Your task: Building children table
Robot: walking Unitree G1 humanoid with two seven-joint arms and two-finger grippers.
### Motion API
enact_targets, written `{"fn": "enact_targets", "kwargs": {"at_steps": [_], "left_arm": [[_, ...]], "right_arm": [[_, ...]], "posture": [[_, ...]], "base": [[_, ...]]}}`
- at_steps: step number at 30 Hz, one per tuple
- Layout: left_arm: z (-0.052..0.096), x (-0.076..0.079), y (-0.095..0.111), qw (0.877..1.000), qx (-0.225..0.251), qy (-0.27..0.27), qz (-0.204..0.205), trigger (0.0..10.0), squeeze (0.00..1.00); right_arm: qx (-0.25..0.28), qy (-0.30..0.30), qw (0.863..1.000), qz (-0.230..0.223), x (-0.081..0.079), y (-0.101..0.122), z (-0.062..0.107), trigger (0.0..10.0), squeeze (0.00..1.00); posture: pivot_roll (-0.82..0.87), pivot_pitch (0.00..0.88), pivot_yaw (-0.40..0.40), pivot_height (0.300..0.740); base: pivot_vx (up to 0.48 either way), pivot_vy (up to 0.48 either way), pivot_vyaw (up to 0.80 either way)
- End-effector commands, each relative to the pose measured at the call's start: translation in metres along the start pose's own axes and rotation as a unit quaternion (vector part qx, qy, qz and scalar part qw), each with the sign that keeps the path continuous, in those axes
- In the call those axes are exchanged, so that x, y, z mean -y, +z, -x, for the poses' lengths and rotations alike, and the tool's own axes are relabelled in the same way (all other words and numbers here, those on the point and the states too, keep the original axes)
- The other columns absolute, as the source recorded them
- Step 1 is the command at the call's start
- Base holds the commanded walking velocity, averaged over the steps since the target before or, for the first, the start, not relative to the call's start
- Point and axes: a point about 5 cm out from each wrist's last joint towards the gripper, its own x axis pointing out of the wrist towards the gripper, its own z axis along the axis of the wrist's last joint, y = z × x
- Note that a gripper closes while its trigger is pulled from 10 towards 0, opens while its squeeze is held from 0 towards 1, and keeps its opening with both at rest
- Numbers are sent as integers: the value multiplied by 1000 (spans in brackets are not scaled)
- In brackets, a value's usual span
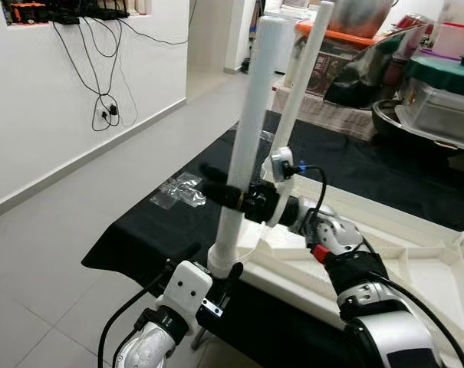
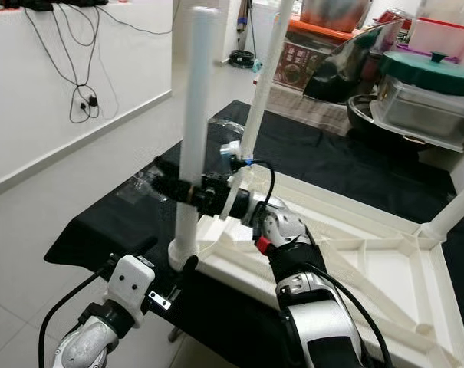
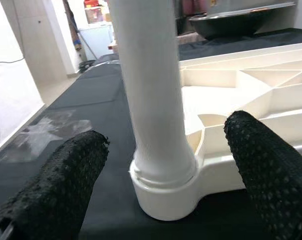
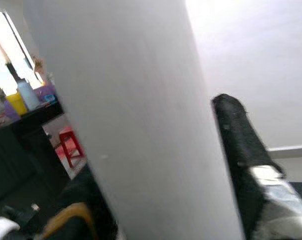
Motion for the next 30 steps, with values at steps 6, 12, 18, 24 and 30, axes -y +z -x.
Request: {"fn": "enact_targets", "kwargs": {"at_steps": [6,12,18,24,30], "left_arm": [[-1,2,-2,1000,-6,-3,1,10000,0],[-1,2,-2,1000,-7,-4,1,10000,0],[-1,3,-3,1000,-8,-4,1,10000,0],[-1,3,-3,1000,-8,-5,0,10000,0],[0,3,-4,1000,-9,-5,-1,10000,0]], "right_arm": [[-23,-39,999,25,8,-3,-9,0,0],[-11,-120,991,57,15,5,-4,0,0],[-14,-531,841,107,57,8,27,0,0],[-10,-703,700,124,61,6,63,0,0],[-15,-779,618,107,56,-6,74,0,0]], "posture": [[72,15,-143,740],[71,13,-143,740],[67,14,-140,740],[74,8,-144,740],[73,3,-141,740]], "base": [[0,0,0],[0,0,0],[0,0,0],[0,0,0],[0,0,0]]}}
